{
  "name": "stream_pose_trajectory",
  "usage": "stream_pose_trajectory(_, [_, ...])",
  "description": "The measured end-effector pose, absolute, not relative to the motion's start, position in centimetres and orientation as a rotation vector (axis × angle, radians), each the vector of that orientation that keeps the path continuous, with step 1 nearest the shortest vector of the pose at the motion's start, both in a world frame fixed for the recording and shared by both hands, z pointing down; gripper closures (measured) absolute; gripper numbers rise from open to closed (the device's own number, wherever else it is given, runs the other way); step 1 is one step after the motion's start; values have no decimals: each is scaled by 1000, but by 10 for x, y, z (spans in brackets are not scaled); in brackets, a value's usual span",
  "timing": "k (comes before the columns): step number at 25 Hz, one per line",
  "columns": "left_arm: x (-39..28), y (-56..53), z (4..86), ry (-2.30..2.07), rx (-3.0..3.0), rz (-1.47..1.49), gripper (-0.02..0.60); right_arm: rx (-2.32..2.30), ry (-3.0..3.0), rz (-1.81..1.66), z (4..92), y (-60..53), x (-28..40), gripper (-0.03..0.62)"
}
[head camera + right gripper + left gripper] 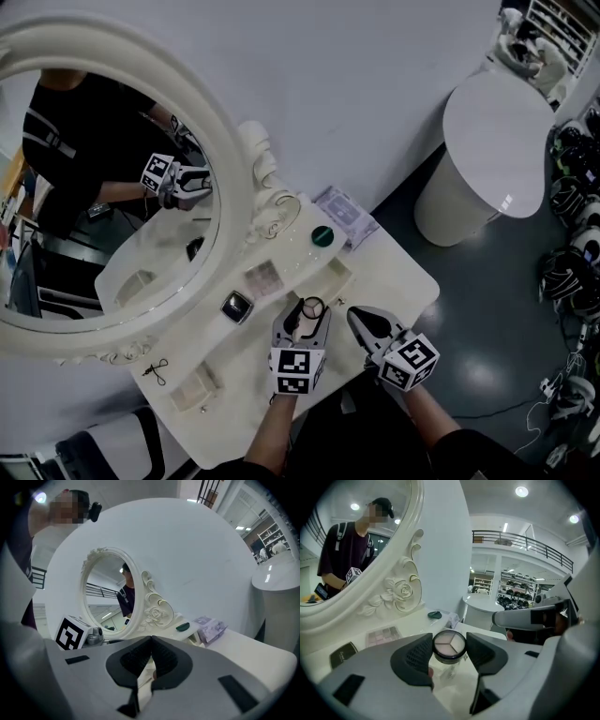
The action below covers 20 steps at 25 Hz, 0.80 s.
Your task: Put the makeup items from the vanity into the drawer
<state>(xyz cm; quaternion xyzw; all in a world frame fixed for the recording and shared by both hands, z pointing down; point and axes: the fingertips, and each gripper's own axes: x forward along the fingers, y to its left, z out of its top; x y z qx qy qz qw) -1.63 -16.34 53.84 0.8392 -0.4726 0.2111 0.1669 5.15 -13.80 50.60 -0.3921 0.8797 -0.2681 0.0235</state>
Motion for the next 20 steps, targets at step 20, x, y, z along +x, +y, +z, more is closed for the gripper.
stream_pose_trajectory(20, [-4, -204, 589, -1363, 2295, 676, 348, -1238, 2703, -898, 530, -160, 72, 571])
